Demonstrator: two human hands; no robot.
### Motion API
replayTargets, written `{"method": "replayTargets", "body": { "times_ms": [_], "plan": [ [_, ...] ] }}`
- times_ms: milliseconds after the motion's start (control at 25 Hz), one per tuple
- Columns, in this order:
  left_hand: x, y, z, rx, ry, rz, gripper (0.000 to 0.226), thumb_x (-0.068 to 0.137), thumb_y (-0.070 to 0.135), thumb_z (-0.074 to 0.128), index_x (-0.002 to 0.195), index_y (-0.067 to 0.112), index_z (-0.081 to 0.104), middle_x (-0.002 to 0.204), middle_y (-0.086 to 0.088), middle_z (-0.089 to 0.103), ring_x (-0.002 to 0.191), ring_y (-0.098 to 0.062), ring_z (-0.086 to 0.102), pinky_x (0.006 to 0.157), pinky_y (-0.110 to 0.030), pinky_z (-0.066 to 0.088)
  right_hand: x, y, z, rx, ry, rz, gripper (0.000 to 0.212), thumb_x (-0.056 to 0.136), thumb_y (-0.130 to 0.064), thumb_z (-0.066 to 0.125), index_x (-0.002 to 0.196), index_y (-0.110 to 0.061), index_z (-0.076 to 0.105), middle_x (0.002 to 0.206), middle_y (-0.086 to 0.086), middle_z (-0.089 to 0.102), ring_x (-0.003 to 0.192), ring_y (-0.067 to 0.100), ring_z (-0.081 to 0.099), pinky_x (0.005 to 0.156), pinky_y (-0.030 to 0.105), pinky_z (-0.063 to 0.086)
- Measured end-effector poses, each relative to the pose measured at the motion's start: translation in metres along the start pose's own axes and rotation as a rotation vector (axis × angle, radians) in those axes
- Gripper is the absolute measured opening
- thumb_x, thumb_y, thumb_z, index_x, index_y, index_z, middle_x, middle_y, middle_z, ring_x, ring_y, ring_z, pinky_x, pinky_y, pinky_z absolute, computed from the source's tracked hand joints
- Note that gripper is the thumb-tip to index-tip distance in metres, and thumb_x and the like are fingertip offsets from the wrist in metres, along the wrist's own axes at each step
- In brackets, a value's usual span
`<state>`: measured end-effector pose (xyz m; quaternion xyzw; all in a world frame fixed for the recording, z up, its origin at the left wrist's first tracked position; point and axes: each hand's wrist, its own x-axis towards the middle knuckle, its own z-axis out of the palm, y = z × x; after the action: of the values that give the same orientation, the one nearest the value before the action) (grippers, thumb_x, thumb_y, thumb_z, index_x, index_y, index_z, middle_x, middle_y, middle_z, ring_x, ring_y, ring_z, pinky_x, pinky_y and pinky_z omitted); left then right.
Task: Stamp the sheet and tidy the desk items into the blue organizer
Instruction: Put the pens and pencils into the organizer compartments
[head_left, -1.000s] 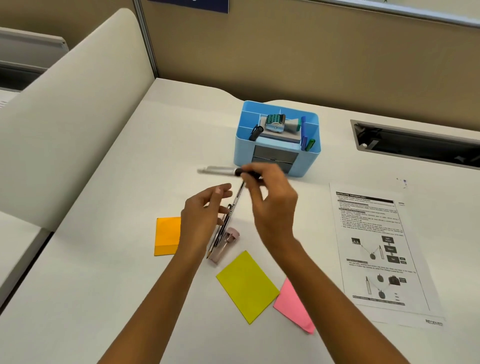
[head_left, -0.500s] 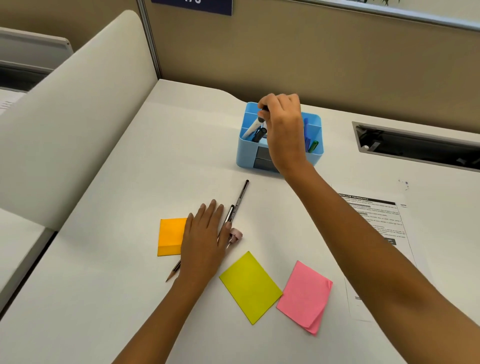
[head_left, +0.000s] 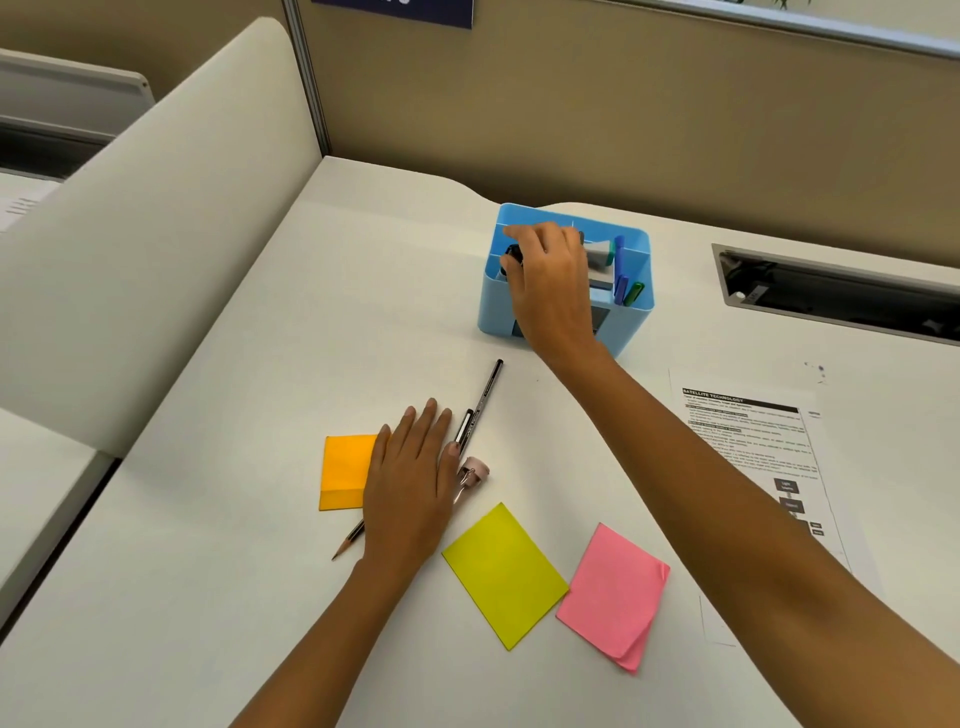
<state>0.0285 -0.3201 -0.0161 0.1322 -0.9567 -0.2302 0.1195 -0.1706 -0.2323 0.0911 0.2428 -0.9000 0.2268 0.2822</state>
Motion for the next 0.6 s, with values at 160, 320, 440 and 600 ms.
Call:
{"method": "replayTargets", "body": {
  "times_ms": [160, 320, 440, 600],
  "plan": [
    [0.002, 0.002, -0.002, -0.041, 0.007, -0.012, 0.055, 0.097, 0.043, 0.014, 0.139, 0.022, 0.043, 0.148, 0.002, 0.039, 0.14, -0.018, 0.03, 0.115, -0.032, 0.011, -0.038, -0.009, -0.024, 0.161, 0.097, -0.038, 0.021, 0.084, -0.003, 0.066, 0.106, -0.003, 0.065, 0.102, 0.016, 0.064, 0.102, 0.028, 0.057, 0.086, 0.03, 0.048],
    [0.006, 0.003, -0.004, -0.083, 0.011, -0.03, 0.057, 0.096, 0.041, 0.013, 0.137, 0.02, 0.047, 0.145, 0.0, 0.043, 0.138, -0.02, 0.033, 0.115, -0.033, 0.01, -0.1, -0.004, -0.019, 0.255, -0.227, -0.163, 0.03, 0.082, 0.013, 0.059, 0.105, -0.005, 0.066, 0.104, 0.012, 0.064, 0.102, 0.024, 0.057, 0.081, 0.032, 0.052],
    [0.007, 0.002, -0.004, -0.099, -0.005, -0.031, 0.059, 0.095, 0.042, 0.012, 0.136, 0.02, 0.047, 0.145, -0.001, 0.044, 0.138, -0.02, 0.033, 0.114, -0.032, 0.01, -0.133, 0.0, -0.003, 0.215, -0.412, -0.231, 0.037, 0.079, 0.014, 0.06, 0.111, -0.004, 0.066, 0.113, 0.014, 0.065, 0.109, 0.028, 0.057, 0.088, 0.035, 0.051],
    [0.009, 0.002, -0.01, -0.098, -0.031, -0.024, 0.061, 0.093, 0.042, 0.014, 0.133, 0.015, 0.052, 0.14, -0.005, 0.049, 0.132, -0.025, 0.042, 0.112, -0.038, 0.023, -0.147, 0.005, 0.001, 0.2, -0.458, -0.211, 0.025, 0.083, 0.001, 0.064, 0.107, -0.007, 0.066, 0.107, 0.009, 0.067, 0.102, 0.026, 0.057, 0.085, 0.034, 0.05]
  ]
}}
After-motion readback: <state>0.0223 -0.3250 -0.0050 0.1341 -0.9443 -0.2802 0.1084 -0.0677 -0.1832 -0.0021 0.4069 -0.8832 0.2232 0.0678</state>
